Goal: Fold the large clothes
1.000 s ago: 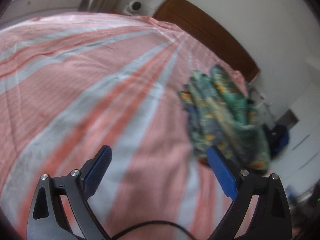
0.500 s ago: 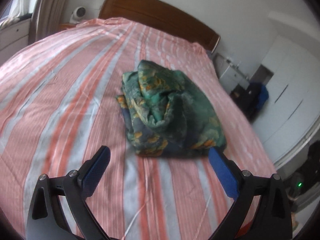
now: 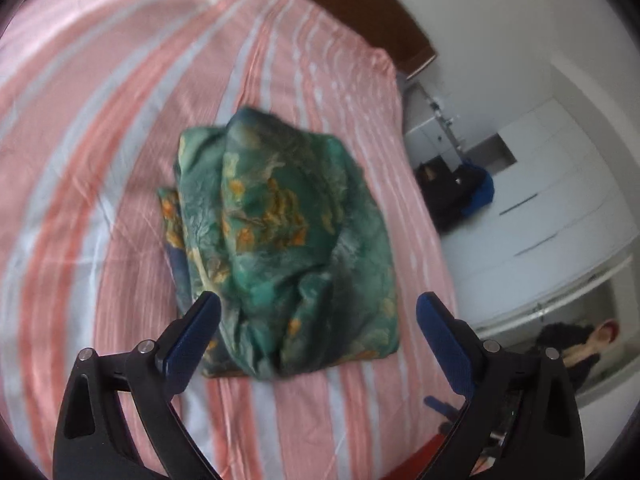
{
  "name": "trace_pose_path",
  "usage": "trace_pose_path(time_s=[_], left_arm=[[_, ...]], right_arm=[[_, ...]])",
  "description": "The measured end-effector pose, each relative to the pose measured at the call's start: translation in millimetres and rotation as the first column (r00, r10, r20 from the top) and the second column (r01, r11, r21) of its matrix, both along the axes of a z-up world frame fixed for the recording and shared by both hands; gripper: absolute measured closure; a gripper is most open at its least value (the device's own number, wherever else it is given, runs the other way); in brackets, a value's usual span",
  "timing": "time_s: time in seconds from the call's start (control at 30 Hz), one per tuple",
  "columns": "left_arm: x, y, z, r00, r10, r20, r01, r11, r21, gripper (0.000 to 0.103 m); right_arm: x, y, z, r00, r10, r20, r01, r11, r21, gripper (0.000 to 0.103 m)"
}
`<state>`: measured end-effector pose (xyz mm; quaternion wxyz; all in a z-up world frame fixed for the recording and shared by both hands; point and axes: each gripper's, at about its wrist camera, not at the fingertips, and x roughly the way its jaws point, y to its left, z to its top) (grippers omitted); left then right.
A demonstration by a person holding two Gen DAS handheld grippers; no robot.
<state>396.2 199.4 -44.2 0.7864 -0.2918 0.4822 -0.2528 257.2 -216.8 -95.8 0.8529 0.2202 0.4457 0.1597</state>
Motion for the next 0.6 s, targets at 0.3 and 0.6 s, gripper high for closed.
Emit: trace_pose_path(time_s=[0.3, 0.6], left_arm=[[47, 2, -80, 0.987, 0.039, -0.154, -0.020, 0.993, 0.118, 0.000], [60, -13, -113, 0.987, -0.013, -0.163, 0.046, 0.978, 0.202, 0.000]], right_arm=[[147, -5, -1, 0.998, 0.045, -0.053, -0.032, 0.973, 0.230, 0.001], [261, 31, -84, 0.956, 0.154, -0.248, -0.072, 0.948, 0.309, 0.004]])
